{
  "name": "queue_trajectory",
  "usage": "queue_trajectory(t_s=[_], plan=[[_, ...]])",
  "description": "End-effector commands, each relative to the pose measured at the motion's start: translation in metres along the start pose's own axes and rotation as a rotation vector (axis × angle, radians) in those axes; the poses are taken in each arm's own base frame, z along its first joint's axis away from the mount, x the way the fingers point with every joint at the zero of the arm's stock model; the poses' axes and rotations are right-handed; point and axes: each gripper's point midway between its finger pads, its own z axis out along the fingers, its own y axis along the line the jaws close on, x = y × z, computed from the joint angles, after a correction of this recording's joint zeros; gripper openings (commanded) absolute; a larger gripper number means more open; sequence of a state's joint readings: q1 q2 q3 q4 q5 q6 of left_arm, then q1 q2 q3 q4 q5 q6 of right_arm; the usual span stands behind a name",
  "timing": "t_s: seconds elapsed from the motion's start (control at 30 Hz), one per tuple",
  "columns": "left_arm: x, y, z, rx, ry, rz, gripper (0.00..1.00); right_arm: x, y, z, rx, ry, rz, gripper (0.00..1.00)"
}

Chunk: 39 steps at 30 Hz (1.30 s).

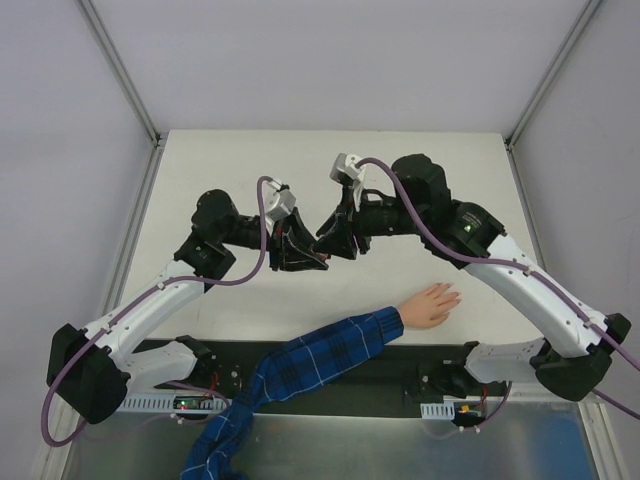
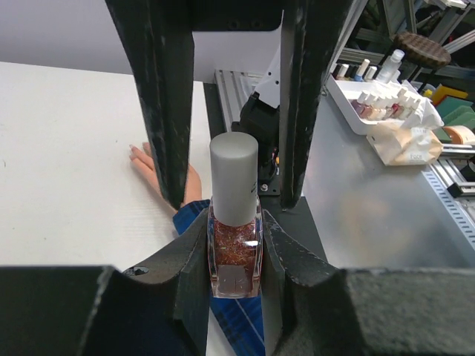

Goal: Paint the nails

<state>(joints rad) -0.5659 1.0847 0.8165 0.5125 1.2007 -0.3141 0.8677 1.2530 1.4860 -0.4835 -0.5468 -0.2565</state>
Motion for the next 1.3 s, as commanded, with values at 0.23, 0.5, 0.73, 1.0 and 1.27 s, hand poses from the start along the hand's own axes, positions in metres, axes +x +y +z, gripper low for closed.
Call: queue_trajectory(t_s=[0.23, 0.5, 0.73, 1.0, 1.27], plan=[[-0.032, 0.007, -0.001, -0.096, -0.077, 0.133, 0.00, -0.012, 0.017, 0.006, -0.082, -0.080, 0.010, 0.00], [-0.032, 0.054, -0.023, -0.441, -0.096, 0.162, 0.00, -0.021, -0.062, -0.037, 1.079, -0.220, 0.074, 0.00], [-0.032, 0.045, -0.019, -0.380, -0.098, 0.163, 0.00, -0.030, -0.041, 0.008, 0.725, -0.141, 0.048, 0.21], [-0.033, 0.020, -0.009, -0.222, -0.094, 0.179, 0.00, -0.027, -0.012, -0.006, 0.459, -0.105, -0.077, 0.66], [-0.023, -0.016, 0.001, 0.070, -0.028, 0.105, 0.00, -0.033, 0.021, -0.028, 0.060, -0.146, -0.086, 0.60]])
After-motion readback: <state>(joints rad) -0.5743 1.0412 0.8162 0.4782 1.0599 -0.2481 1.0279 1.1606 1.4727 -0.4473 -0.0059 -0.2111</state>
